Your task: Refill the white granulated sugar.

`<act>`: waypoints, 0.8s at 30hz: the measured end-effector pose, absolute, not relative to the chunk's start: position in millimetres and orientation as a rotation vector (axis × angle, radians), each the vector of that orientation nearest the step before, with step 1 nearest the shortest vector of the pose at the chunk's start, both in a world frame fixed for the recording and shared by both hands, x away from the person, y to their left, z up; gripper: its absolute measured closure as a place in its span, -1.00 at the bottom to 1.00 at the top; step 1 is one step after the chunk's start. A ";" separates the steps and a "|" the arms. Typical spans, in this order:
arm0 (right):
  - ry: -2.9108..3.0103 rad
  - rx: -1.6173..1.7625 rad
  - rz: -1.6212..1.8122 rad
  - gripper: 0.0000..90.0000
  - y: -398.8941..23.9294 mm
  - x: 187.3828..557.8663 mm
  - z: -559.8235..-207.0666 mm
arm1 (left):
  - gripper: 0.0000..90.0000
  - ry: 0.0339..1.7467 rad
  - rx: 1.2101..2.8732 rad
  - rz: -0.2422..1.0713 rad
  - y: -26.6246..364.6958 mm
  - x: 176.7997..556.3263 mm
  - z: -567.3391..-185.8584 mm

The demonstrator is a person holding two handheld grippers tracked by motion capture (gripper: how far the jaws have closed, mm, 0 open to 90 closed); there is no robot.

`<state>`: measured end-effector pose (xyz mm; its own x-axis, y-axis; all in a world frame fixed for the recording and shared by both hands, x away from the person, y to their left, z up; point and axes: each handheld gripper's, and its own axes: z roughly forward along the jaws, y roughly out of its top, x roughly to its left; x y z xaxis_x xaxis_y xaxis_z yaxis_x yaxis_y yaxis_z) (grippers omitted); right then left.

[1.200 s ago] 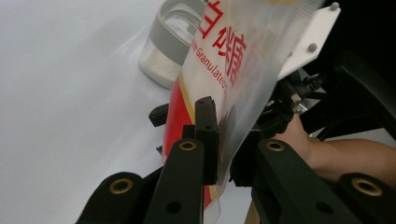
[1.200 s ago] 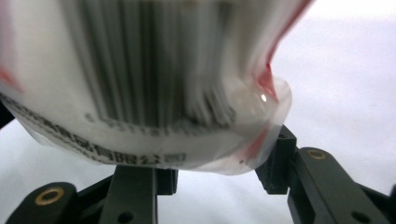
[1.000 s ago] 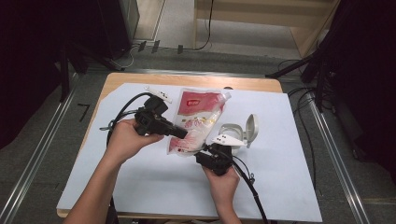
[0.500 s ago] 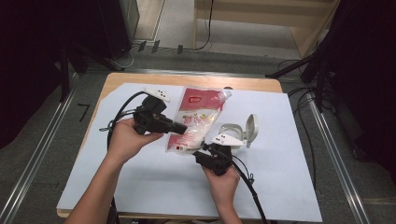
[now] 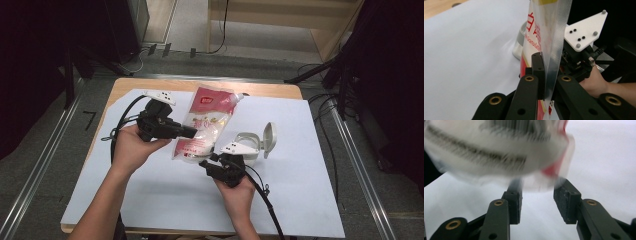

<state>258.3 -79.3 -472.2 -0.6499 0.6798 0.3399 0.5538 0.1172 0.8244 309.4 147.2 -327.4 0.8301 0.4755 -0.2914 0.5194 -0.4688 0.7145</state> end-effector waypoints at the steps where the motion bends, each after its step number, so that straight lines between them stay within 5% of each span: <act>1: 2.255 1.253 1.569 0.32 -79.8 258.3 -472.0 | 1.00 0.734 2.137 -0.049 149.2 309.4 -326.5; 24: 2.406 0.997 1.620 0.27 -88.7 264.6 -453.3 | 1.00 0.890 2.071 0.021 184.8 340.0 -356.2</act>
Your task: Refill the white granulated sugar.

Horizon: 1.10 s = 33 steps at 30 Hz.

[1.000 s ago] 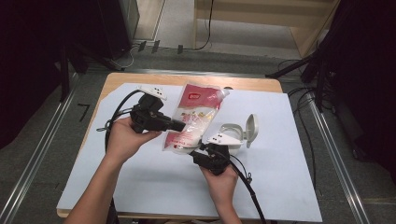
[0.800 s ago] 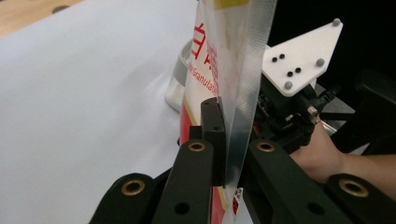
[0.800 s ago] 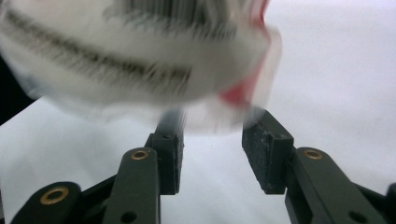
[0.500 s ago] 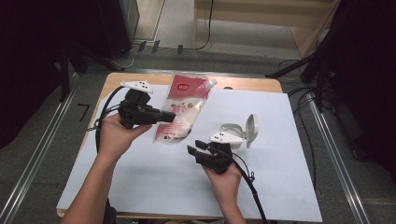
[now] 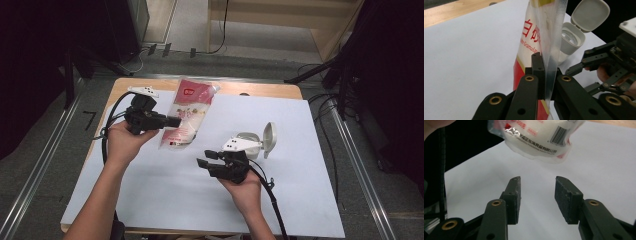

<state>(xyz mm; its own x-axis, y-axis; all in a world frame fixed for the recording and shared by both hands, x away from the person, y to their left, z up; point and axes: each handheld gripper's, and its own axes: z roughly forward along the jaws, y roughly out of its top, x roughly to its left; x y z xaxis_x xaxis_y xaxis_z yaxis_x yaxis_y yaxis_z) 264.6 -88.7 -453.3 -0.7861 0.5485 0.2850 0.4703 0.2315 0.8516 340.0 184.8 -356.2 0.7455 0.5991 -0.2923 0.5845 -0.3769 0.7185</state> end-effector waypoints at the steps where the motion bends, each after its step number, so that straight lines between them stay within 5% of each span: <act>1: 2.405 0.962 1.614 0.26 -89.6 264.5 -453.3 | 1.00 0.894 2.076 0.018 184.9 341.9 -357.3; 33: 2.569 0.878 1.662 0.24 -138.3 278.1 -451.4 | 1.00 0.937 2.007 0.081 180.3 393.2 -402.1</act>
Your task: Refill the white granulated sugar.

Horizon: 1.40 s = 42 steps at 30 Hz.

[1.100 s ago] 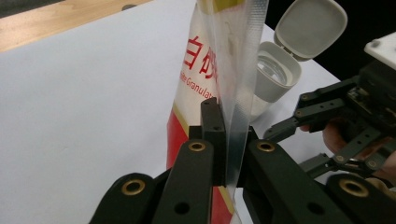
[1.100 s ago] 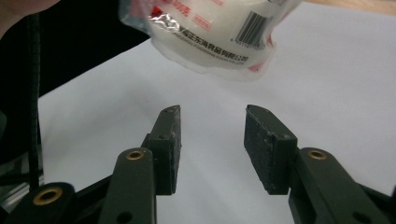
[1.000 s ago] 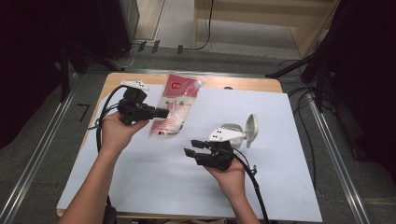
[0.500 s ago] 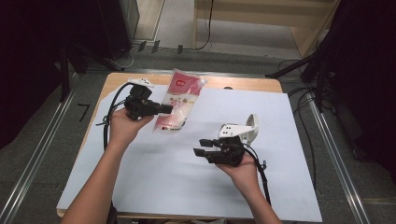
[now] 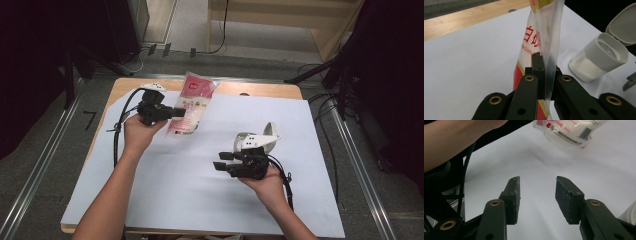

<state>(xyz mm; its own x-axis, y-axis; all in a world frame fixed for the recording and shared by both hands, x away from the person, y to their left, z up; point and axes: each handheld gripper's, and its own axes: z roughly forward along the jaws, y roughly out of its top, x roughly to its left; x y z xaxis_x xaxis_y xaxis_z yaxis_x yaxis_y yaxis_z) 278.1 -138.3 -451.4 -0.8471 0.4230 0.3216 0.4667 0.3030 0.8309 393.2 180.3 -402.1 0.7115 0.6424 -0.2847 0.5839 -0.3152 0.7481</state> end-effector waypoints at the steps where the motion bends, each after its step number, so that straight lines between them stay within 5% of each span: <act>1: -2.505 -0.852 -1.621 0.24 -138.6 277.2 -451.7 | 1.00 0.953 2.003 0.086 179.7 394.0 -405.2; 42: -2.650 -0.922 -1.537 0.24 -152.9 259.5 -462.7 | 0.94 0.957 2.045 0.085 208.1 358.4 -429.5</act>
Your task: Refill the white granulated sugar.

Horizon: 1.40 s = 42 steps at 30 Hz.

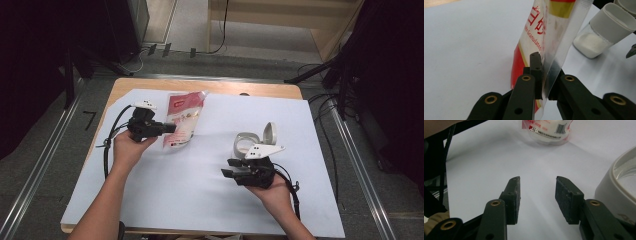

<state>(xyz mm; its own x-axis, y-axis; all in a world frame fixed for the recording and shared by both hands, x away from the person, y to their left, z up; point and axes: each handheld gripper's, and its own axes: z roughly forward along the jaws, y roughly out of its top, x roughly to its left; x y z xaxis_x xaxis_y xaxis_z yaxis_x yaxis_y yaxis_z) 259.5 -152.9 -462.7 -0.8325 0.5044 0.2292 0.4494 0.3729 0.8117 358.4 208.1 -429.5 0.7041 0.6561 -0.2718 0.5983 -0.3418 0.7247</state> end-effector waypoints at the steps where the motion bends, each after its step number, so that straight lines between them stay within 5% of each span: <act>1: 2.553 0.890 1.493 0.24 -153.3 259.7 -462.4 | 0.93 0.959 2.045 0.080 209.4 357.9 -429.9; 20: 2.511 0.920 1.515 0.24 -163.0 262.7 -456.6 | 0.86 0.949 2.017 0.077 217.9 345.1 -430.2; 42: 2.479 0.968 1.505 0.26 -170.7 268.0 -450.7 | 0.56 0.938 2.006 0.090 226.9 339.0 -430.1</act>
<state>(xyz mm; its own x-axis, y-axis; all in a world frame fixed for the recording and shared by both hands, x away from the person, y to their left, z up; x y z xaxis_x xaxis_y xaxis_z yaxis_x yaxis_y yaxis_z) 268.0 -170.7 -450.7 -0.7964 0.5539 0.2427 0.4707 0.3159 0.8238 339.0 226.9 -430.1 0.7107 0.6459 -0.2788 0.5807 -0.3149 0.7508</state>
